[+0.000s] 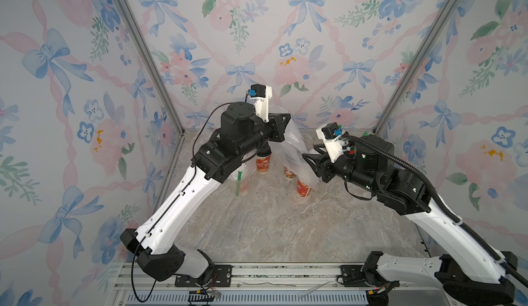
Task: Pack milk tea into plastic carrier bags
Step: Adjust the plastic carrier bag at the center of the board.
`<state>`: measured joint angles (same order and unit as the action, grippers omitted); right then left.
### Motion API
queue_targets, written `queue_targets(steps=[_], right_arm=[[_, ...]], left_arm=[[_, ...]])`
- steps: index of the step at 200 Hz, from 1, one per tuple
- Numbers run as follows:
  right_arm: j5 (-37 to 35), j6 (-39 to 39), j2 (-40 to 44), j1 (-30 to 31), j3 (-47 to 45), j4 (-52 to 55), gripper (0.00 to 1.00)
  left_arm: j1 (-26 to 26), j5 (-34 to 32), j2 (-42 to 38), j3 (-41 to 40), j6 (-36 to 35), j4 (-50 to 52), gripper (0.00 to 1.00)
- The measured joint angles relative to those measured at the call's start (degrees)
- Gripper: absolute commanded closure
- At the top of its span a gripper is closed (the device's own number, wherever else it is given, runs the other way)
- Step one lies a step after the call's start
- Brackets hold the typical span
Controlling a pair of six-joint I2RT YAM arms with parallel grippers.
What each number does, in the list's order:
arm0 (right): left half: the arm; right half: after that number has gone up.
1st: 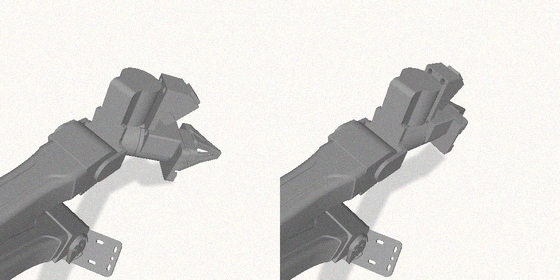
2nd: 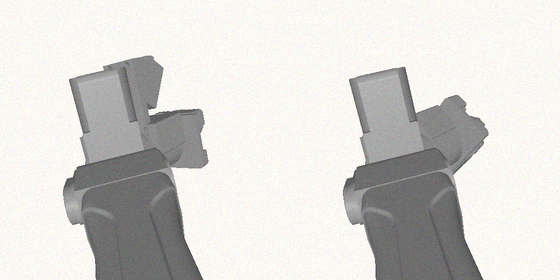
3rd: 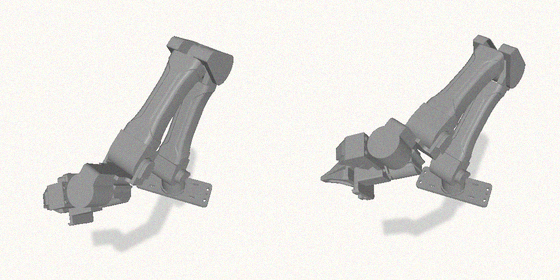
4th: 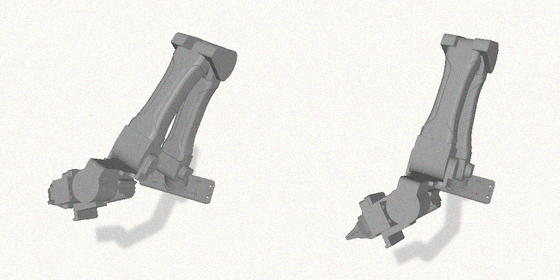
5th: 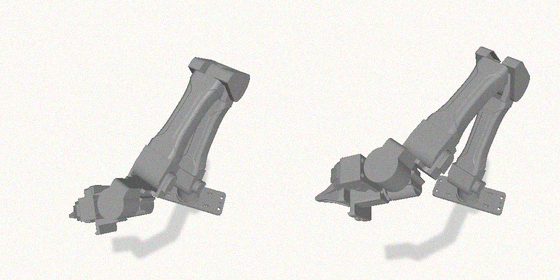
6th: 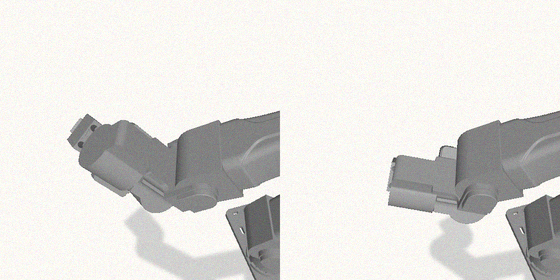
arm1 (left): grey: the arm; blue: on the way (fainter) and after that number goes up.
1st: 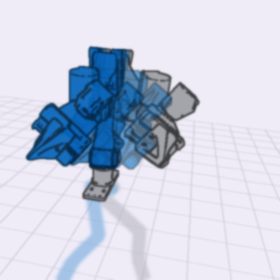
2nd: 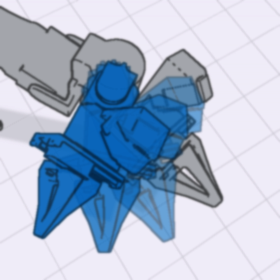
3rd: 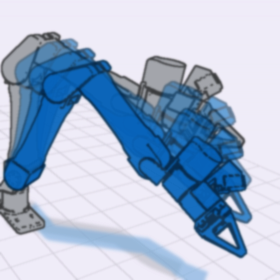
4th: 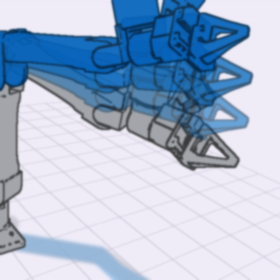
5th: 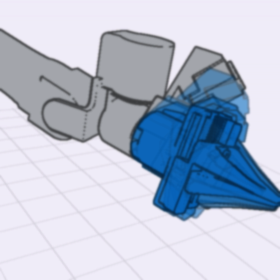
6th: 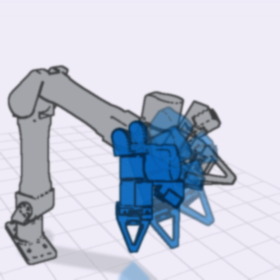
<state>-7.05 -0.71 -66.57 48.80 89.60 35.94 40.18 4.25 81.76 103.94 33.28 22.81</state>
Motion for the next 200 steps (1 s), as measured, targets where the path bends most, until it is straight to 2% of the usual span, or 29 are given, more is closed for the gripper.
queue_targets(steps=[37,61,80,154,175,200], right_arm=[[1.01,-0.17,0.63,-0.92,0.17,-0.02,0.53],[0.98,-0.07,0.07,-1.66,0.28,0.07,0.66],[1.01,-0.35,-0.59,-1.77,0.42,0.11,0.70],[6.14,0.09,-0.57,-1.88,0.37,0.55,0.46],[7.28,0.26,0.76,-1.88,0.37,0.55,0.44],[6.99,0.42,0.52,-1.88,0.46,1.16,0.48]], left_arm=[[0.00,0.02,0.24,-0.33,0.00,0.00,1.00],[0.00,0.02,0.26,-0.74,0.00,0.02,1.00],[0.00,0.02,0.28,-0.98,0.02,0.00,1.00],[0.00,0.00,0.28,-1.88,0.02,0.02,1.00],[0.00,0.00,0.28,-1.88,0.04,0.00,1.00],[0.00,0.02,0.28,-1.88,0.04,0.00,1.00]])
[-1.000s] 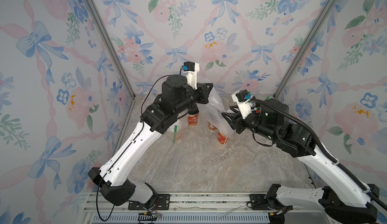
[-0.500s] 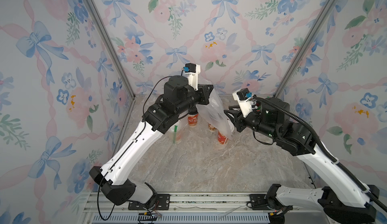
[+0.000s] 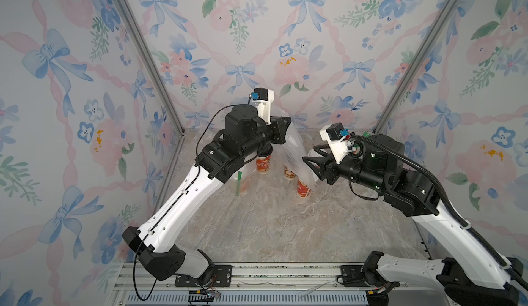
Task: Pack milk tea into plastic carrier bags
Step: Adjust the plastic carrier bag at the center of the board.
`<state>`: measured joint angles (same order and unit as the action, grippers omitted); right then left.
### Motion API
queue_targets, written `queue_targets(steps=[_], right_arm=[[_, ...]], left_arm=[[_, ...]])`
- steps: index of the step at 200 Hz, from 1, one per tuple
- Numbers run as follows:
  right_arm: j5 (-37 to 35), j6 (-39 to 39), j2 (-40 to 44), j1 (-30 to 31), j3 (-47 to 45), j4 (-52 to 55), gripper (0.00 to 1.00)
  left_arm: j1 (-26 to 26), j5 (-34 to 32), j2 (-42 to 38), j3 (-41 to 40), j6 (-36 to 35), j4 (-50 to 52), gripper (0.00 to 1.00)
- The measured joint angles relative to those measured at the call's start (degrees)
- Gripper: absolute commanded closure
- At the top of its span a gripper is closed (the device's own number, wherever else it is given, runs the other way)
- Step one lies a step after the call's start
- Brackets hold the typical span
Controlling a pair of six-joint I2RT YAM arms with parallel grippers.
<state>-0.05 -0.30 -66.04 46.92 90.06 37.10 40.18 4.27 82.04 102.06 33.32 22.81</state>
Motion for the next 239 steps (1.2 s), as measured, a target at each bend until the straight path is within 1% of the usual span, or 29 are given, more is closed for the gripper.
queue_targets(steps=[15,33,45,58,73,120,128,157,171,199,227,239], right_arm=[[-0.61,0.17,-1.38,0.00,0.26,0.96,0.50],[-1.05,0.24,-3.15,0.00,0.33,2.34,0.59],[-1.62,0.42,-3.69,0.00,0.33,2.82,0.62],[-1.97,0.46,-3.69,0.00,0.33,2.99,0.61],[-2.01,0.48,-3.28,0.00,0.33,2.97,0.56],[-2.14,0.42,-2.32,0.00,0.37,2.97,0.56],[-2.14,0.42,-2.32,0.00,0.37,2.97,0.58],[-2.19,0.72,-2.34,0.00,0.37,2.99,0.72],[-2.36,0.63,-2.32,0.00,0.37,2.99,0.75],[-3.15,0.37,-2.32,-0.02,0.37,2.97,0.74],[-4.70,0.52,-2.73,-0.04,0.63,2.99,0.67],[-4.74,0.35,-3.43,-0.07,1.07,2.99,0.66]], left_arm=[[0.00,-0.02,0.00,-0.07,0.00,0.00,1.00],[0.00,0.00,-0.02,-0.42,0.00,-0.02,1.00],[0.00,0.00,-0.02,-0.76,0.02,0.00,1.00],[0.00,-0.02,-0.02,-1.07,0.02,0.00,1.00],[0.00,-0.02,-0.02,-1.29,0.22,0.00,1.00],[0.00,0.00,-0.02,-1.36,0.37,0.00,1.00],[0.00,0.00,-0.02,-1.36,0.37,-0.02,1.00],[0.00,0.00,-0.02,-1.36,0.39,-0.02,1.00],[0.00,0.00,-0.02,-1.36,0.39,-0.04,1.00],[0.00,0.02,-0.02,-1.36,0.39,-0.02,1.00],[0.00,0.04,-0.02,-1.36,0.42,-0.02,1.00],[0.00,0.04,-0.02,-1.36,0.44,-0.02,1.00]])
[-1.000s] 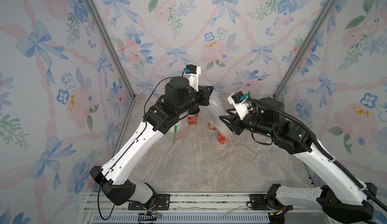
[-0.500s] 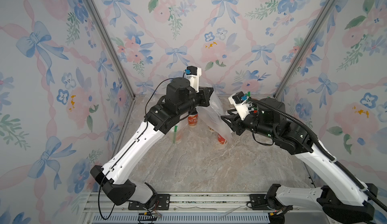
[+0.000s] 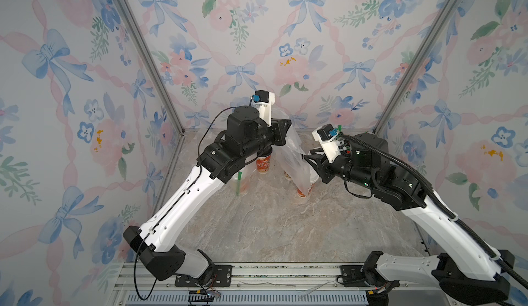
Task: Pack milk tea into plastic carrier bags
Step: Adjust the plastic carrier bag at the center of the board.
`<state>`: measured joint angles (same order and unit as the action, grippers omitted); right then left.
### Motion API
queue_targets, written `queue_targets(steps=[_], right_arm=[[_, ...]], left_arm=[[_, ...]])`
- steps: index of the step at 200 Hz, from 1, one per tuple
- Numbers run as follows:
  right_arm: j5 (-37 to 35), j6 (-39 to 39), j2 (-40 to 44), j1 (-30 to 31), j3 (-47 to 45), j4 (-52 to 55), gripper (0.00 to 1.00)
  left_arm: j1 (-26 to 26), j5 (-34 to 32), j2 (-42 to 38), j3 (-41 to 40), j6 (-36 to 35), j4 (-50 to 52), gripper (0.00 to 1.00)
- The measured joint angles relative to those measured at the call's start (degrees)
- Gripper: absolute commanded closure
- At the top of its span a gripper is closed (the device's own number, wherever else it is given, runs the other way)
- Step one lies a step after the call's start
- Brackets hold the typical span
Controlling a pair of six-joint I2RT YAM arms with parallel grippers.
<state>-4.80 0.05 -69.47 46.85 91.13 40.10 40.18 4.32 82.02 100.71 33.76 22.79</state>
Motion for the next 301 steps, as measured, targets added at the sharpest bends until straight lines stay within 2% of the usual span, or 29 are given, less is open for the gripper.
queue_targets(steps=[11,51,74,81,87,107,124,151,170,204,238,270,301], right_arm=[[0.04,0.07,-0.70,0.00,0.17,-0.04,0.66],[0.15,-0.11,-3.15,0.02,0.26,0.00,0.81],[0.70,-1.05,-3.30,0.02,0.35,0.02,0.93],[1.01,-1.51,-3.30,0.02,0.52,0.04,0.97],[1.20,-1.90,-3.32,0.00,0.79,0.11,1.00],[2.71,-4.31,-3.45,0.02,1.79,0.20,1.00],[4.85,-7.41,-3.54,0.09,2.23,0.04,1.00],[8.26,-12.96,-3.87,1.16,2.19,-1.11,1.00],[10.49,-17.33,-3.96,1.90,1.40,-3.43,1.00],[13.53,-25.22,-4.07,2.54,-1.70,-8.31,1.00],[15.04,-29.44,-4.74,4.96,-2.75,-12.46,1.00],[14.67,-30.91,-4.74,5.44,-5.01,-15.17,1.00],[15.04,-32.02,-5.01,4.79,-10.80,-17.31,1.00]], left_arm=[[0.00,0.00,0.00,-0.02,0.02,0.00,1.00],[0.00,-0.02,0.00,-0.22,0.63,0.00,1.00],[0.00,-0.07,0.00,-0.26,0.85,0.00,1.00],[0.00,-0.07,0.00,-0.26,0.85,0.00,0.92],[0.00,-0.13,0.00,-0.33,0.83,-0.04,0.80],[-0.24,-0.76,-0.87,-1.55,-0.02,-0.24,0.56],[-1.81,-1.20,-3.52,-4.31,-0.46,0.11,0.46],[-8.11,-1.79,-10.29,-7.45,-0.79,3.17,0.36],[-11.15,-2.14,-15.54,-7.93,-1.38,5.68,0.32],[-11.34,1.53,-20.92,-9.53,-1.57,8.17,0.31],[-10.05,7.13,-19.82,-14.75,-0.55,9.81,0.29],[-8.57,8.61,-18.80,-18.05,-0.04,12.20,0.27],[-8.26,9.20,-18.80,-19.82,-0.09,12.11,0.27]])
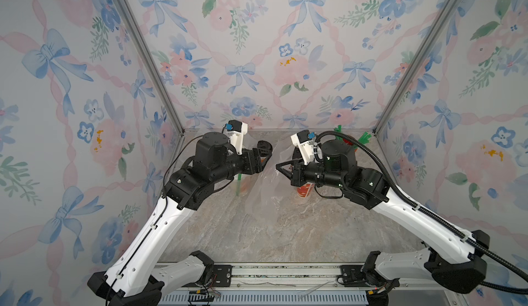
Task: Pack milk tea into plastic carrier bags
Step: Adjust the plastic carrier bag at the center of the board.
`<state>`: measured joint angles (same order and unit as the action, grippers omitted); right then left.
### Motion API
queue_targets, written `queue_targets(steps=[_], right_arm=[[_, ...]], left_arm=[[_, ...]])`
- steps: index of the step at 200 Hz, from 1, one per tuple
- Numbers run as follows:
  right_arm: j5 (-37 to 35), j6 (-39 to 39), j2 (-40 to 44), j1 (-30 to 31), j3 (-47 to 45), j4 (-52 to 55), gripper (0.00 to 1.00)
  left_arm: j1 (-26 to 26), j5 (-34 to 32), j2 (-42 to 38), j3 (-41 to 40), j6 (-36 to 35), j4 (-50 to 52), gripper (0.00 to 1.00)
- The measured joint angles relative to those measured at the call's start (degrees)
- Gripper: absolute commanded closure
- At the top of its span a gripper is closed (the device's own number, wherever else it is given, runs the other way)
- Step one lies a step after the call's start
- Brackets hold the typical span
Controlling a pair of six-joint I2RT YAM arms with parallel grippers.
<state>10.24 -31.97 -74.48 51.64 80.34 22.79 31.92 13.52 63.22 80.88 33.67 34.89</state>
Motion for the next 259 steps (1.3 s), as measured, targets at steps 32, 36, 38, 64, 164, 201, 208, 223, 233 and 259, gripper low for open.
queue_targets(steps=[32,36,38,64,164,201,208,223,233,259], right_arm=[[2.19,-0.66,-1.40,-1.31,-4.52,-0.81,1.00],[2.56,-0.68,-1.55,-1.55,-4.94,-0.79,1.00],[2.78,-0.66,-1.62,-1.70,-5.14,-0.74,1.00],[5.11,-0.63,-1.84,-3.08,-6.40,-0.28,1.00],[7.78,1.33,-1.38,-8.11,-7.19,10.69,1.00],[3.56,3.17,-1.14,-8.96,-3.76,19.61,1.00],[2.64,3.52,-1.14,-8.94,-2.54,21.11,1.00],[1.01,3.98,-1.14,-8.96,-0.22,23.87,1.00],[0.28,4.13,-1.14,-8.94,0.85,25.11,1.00],[-1.81,4.09,-1.84,-8.94,2.62,28.79,1.00]], left_arm=[[0.04,0.96,2.08,-2.80,-0.66,0.83,0.28],[0.04,1.01,2.43,-3.08,-0.85,0.98,0.28],[0.04,1.09,2.64,-3.26,-0.98,1.07,0.28],[0.07,2.43,5.09,-5.01,-3.13,2.73,0.28],[6.34,0.66,15.28,-5.90,-10.08,7.04,0.53],[6.34,-1.40,15.72,-5.95,-10.29,8.35,0.74],[6.34,-1.79,15.72,-5.95,-10.23,8.66,0.81],[6.34,-2.47,15.69,-5.95,-10.49,9.35,0.91],[6.32,-3.10,15.58,-5.95,-9.99,9.75,0.96],[6.32,-4.70,14.80,-5.88,-9.60,11.28,1.00]])
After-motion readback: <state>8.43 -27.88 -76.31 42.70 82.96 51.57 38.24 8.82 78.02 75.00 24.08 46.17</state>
